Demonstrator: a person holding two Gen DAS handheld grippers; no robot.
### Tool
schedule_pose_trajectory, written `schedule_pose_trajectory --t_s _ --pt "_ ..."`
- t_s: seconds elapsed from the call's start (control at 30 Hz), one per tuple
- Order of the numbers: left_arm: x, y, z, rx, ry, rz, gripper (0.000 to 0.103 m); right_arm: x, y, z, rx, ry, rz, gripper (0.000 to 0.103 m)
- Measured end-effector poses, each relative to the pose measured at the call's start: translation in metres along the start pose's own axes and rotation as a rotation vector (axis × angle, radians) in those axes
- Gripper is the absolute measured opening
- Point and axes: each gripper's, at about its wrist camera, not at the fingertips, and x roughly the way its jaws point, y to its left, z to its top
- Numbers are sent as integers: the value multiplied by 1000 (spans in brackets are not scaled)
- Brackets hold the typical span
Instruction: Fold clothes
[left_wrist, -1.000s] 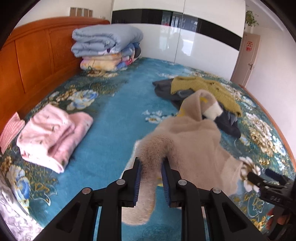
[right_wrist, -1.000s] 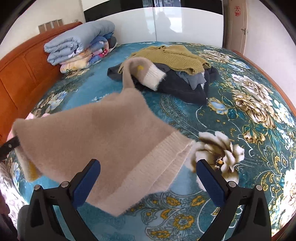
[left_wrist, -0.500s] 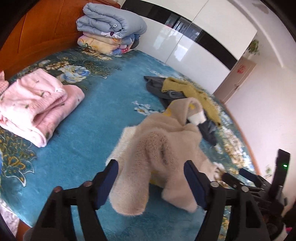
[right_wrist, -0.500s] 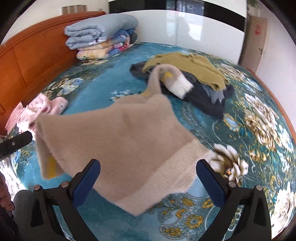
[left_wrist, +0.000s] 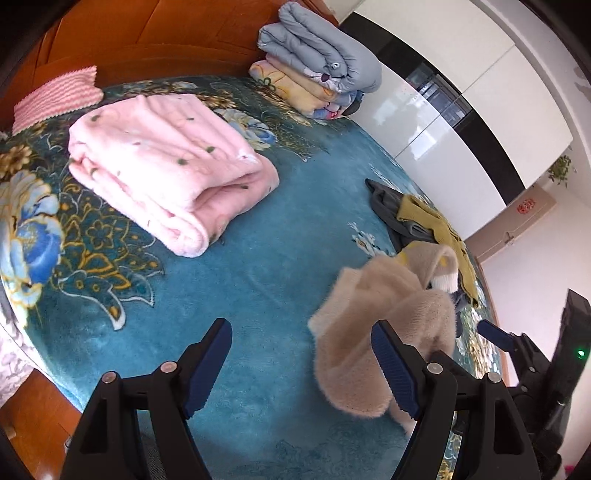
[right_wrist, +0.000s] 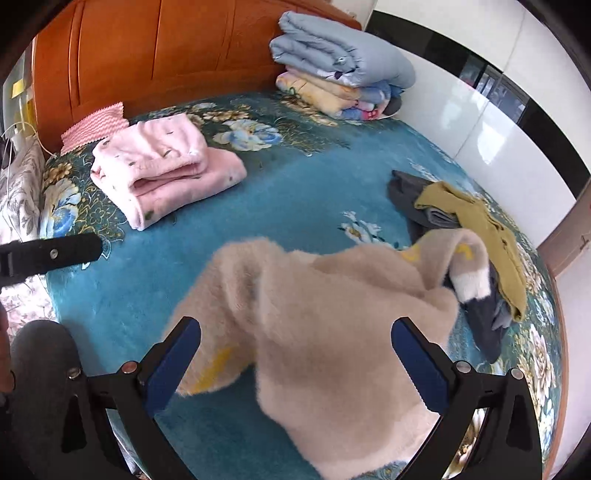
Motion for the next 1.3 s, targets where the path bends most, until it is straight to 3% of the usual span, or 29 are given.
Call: schedule_pose_trajectory --t_s 0.2,0.3,0.43,0.57,0.77,0.93,1.07,1.3 --pt "-4 -1 -1 7 1 1 81 26 18 14 -106 65 -6 100" --pt "-6 1 -1 0 6 7 81 38 27 20 -179 101 -7 88" --pt "-7 5 -2 -11 13 14 81 44 28 22 -180 133 15 47" --pt "-8 8 -3 -23 21 21 81 37 10 23 -85 118 47 35" --pt "-3 2 -5 -35 48 15 81 -2 -52 20 122 0 89 31" --pt "10 -16 -6 -34 83 4 81 -41 -119 0 305 -116 63 30" --pt "28 -31 -7 -52 129 -21 81 -58 -159 -37 408 -147 18 30" --pt "71 -60 -8 -177 246 -144 81 -75 -234 -112 636 -155 -59 28"
